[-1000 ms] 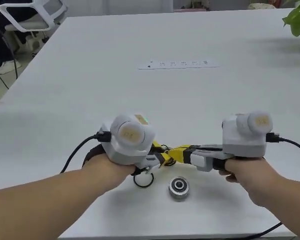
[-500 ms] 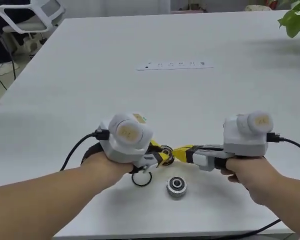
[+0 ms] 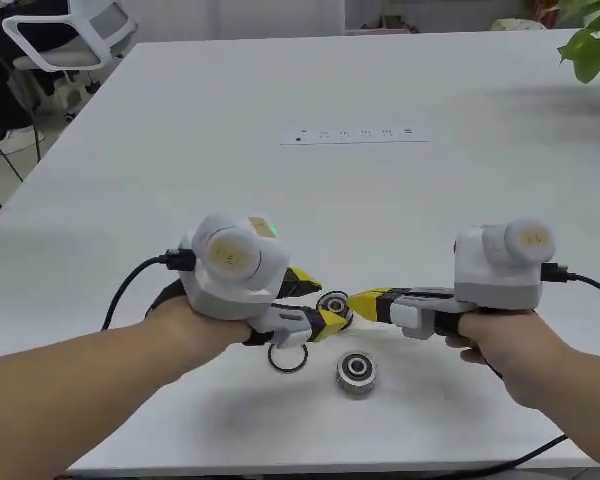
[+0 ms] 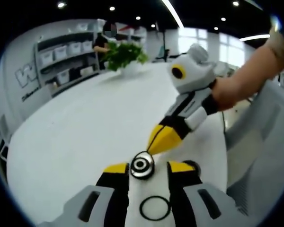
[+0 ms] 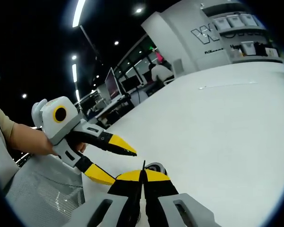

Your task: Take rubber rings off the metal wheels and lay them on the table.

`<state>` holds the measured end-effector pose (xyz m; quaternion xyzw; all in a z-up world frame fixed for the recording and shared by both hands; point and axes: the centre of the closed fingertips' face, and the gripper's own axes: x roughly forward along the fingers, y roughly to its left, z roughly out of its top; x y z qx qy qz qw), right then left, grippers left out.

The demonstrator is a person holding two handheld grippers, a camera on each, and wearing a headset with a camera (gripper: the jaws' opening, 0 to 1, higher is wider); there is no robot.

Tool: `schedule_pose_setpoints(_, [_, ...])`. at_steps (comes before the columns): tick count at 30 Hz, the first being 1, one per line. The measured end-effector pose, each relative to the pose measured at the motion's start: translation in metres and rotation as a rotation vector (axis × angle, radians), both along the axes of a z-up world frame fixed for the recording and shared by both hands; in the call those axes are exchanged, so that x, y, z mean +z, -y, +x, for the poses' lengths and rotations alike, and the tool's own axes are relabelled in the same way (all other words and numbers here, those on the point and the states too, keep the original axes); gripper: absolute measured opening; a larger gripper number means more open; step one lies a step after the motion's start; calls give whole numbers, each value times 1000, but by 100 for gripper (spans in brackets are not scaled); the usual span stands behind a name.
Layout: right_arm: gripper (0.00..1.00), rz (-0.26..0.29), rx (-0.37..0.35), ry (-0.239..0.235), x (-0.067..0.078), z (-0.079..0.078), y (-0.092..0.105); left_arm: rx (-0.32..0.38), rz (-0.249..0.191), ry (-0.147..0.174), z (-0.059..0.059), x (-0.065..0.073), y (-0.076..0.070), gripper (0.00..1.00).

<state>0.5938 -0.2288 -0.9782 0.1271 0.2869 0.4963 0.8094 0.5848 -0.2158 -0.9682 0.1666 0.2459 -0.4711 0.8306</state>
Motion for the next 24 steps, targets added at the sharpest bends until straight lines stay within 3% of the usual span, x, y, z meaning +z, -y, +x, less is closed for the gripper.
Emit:
schedule_pose_setpoints(9, [0,27,0,5,14,1,-1,-13,-41,14,-12,20,-13,45])
schedule_pose_setpoints(24, [0,41,58,2,29,-15,-14,3,-103,18,-31,42,-47,62])
